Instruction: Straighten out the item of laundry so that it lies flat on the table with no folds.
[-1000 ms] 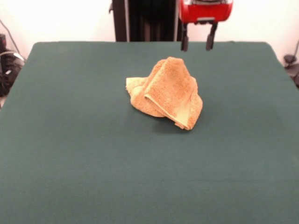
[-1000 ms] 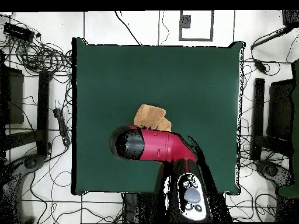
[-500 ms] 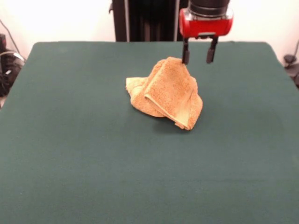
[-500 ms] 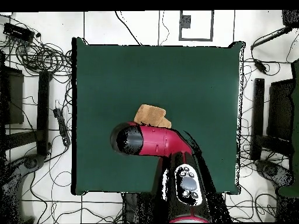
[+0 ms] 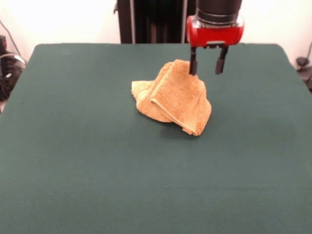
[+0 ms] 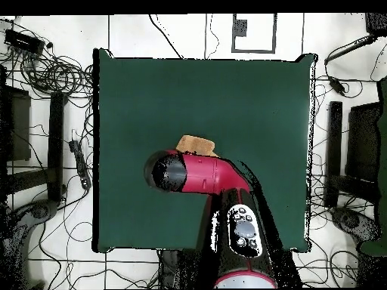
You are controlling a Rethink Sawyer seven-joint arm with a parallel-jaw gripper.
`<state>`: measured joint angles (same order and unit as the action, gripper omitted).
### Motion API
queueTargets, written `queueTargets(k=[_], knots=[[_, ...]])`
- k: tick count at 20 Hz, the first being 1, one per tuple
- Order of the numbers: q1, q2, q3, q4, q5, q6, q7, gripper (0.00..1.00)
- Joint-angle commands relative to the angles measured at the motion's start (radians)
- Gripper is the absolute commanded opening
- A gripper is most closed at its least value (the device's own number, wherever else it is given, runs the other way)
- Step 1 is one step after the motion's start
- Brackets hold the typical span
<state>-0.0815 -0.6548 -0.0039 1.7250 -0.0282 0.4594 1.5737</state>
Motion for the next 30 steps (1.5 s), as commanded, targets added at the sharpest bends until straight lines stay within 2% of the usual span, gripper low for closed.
queueTargets(k=[1, 7, 13, 15, 23, 30], knots=[[0.021, 0.078, 0.034, -0.097, 0.002, -0.013, 0.148, 1.00], [0.072, 0.177, 0.007, -0.151, 0.018, -0.141, 0.227, 1.00], [0.066, 0.246, -0.013, -0.168, 0.069, -0.070, 0.254, 1.00], [0.069, 0.258, -0.017, -0.169, 0.074, -0.087, 0.259, 1.00], [0.068, 0.235, -0.041, -0.179, 0.078, -0.033, 0.232, 1.00], [0.075, 0.151, -0.074, -0.233, 0.061, 0.139, 0.169, 1.00]])
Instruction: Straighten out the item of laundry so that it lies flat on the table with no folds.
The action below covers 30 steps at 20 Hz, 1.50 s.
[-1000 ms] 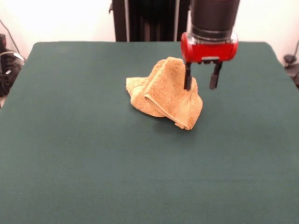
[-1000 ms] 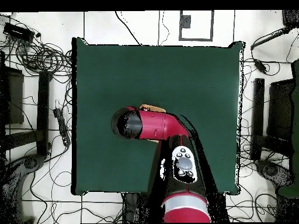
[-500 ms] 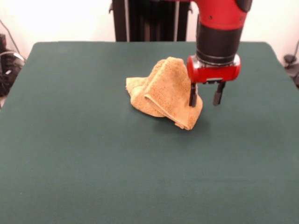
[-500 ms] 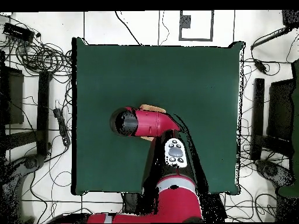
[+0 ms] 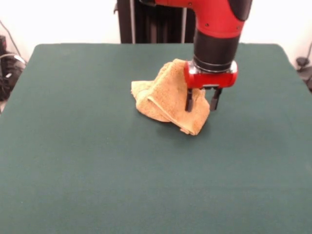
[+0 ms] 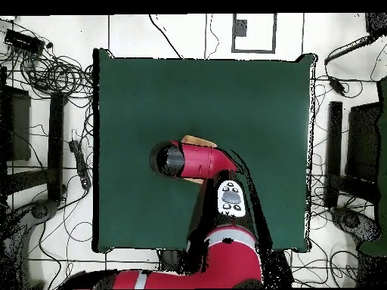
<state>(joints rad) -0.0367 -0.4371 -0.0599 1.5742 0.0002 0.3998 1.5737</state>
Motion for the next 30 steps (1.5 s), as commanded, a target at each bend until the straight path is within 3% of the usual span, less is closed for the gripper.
queueTargets(k=[1, 10, 15, 22, 30], knots=[[0.028, -0.063, -0.014, -0.090, 0.032, 0.205, 0.164, 1.00], [0.004, 0.132, 0.033, -0.183, 0.064, 0.014, 0.228, 1.00], [0.006, 0.179, 0.031, -0.182, 0.082, -0.081, 0.261, 1.00], [0.031, 0.213, -0.022, -0.122, 0.175, -0.049, 0.352, 1.00], [0.086, 0.190, -0.119, -0.087, 0.250, 0.092, 0.375, 1.00]])
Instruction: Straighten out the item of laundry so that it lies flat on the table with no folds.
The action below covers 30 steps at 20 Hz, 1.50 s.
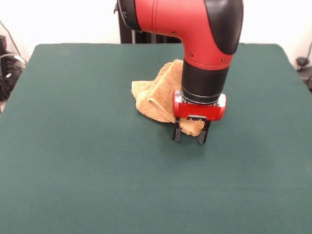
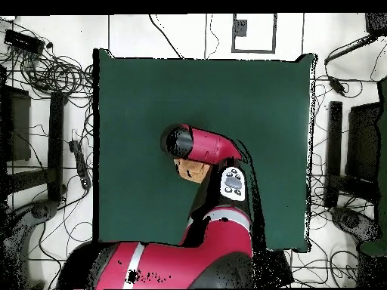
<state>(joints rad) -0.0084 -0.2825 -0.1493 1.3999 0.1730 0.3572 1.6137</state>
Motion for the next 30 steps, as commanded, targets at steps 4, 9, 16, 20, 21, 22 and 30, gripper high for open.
queueTargets(k=[4, 9, 16, 20, 21, 22, 30], knots=[[0.065, 0.026, -0.039, 0.093, 0.086, 0.144, 0.328, 1.00], [0.086, -0.026, -0.069, 0.093, 0.076, 0.223, 0.320, 1.00], [0.093, -0.046, -0.067, 0.098, 0.091, 0.255, 0.333, 1.00], [0.082, -0.035, -0.052, 0.104, 0.096, 0.241, 0.329, 1.00], [0.082, -0.035, -0.051, 0.105, 0.097, 0.247, 0.330, 1.00], [0.082, -0.036, -0.050, 0.108, 0.099, 0.245, 0.333, 1.00], [0.081, -0.022, -0.038, 0.114, 0.119, 0.226, 0.338, 1.00]])
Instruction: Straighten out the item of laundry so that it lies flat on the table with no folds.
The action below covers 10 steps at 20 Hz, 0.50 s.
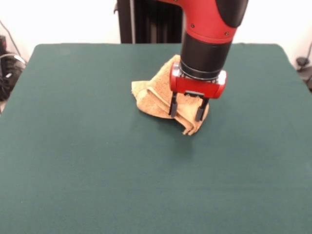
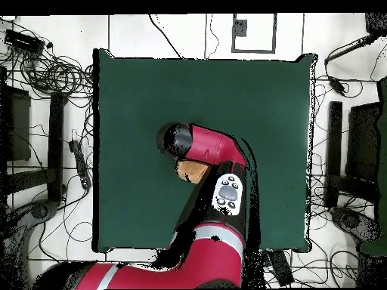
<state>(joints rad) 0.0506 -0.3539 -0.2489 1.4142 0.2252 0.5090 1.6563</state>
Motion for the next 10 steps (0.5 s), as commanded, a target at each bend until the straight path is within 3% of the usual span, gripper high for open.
queueTargets(k=[1, 10], knots=[[0.021, 0.051, 0.065, 0.107, 0.072, 0.066, 0.297, 1.00], [0.020, 0.066, 0.084, 0.142, 0.107, -0.003, 0.299, 1.00]])
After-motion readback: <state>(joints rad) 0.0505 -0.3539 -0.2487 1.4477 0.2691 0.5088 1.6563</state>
